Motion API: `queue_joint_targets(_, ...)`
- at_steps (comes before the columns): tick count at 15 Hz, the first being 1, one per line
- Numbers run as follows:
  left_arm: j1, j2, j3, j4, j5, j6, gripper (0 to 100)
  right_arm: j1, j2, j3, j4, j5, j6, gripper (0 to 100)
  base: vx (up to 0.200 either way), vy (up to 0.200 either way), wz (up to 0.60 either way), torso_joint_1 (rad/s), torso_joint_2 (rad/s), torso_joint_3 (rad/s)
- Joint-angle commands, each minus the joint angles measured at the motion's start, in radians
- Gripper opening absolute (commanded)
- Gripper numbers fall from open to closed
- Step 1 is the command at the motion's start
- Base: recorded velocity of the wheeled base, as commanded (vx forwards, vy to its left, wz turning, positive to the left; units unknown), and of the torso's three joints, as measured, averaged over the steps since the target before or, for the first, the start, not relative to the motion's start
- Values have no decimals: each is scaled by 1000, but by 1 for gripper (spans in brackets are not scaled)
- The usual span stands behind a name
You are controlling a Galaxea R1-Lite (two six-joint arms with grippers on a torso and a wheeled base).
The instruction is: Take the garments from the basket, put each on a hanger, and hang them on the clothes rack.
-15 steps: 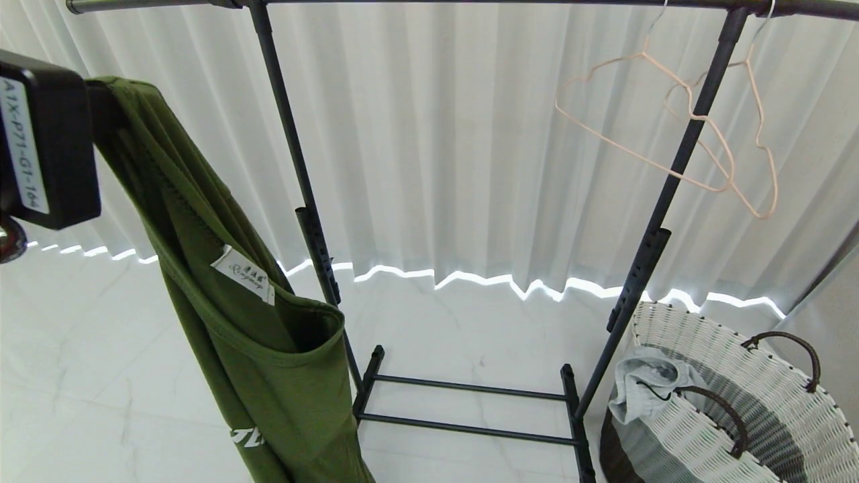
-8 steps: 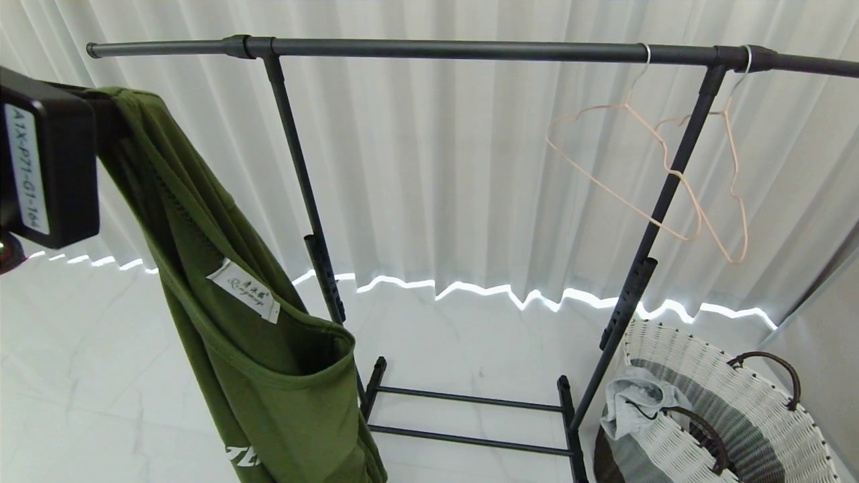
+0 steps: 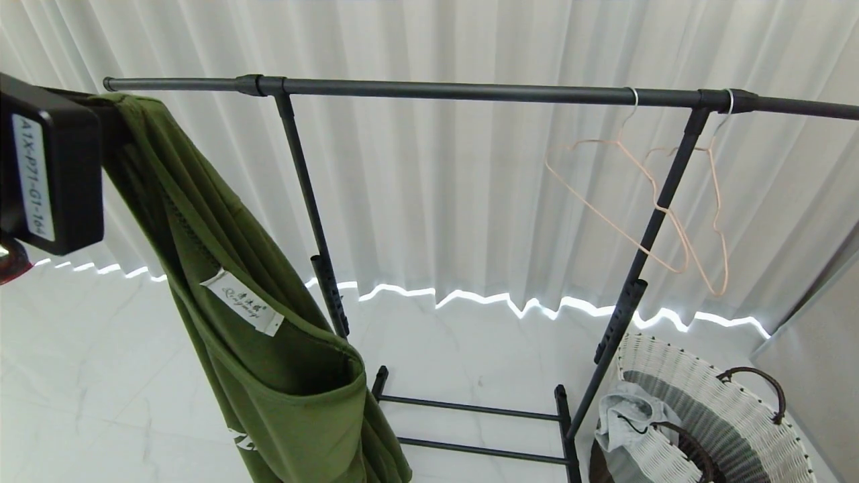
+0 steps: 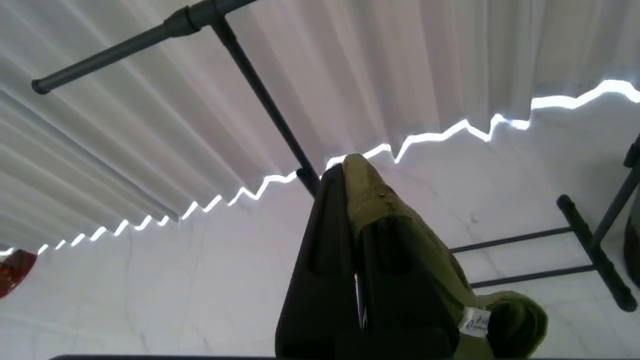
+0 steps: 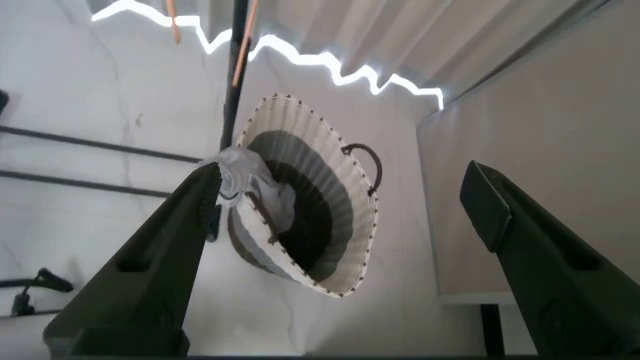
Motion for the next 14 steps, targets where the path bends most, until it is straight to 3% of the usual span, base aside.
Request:
queue_joint_targets(1, 0, 2, 4, -1, 1, -1, 0, -21, -11, 58, -60, 0, -3, 100, 200, 0, 0, 12, -56, -17)
queue_joint_targets(11, 0, 0, 31, -1, 1, -7, 0, -22, 34, 113, -104, 9, 0, 100, 200, 0, 0, 9, -2, 0)
queue_joint_targets(14, -2, -4, 45, -1, 1, -5, 0, -24, 117, 210, -262, 29, 54, 100, 67, 0, 0, -2, 2, 1)
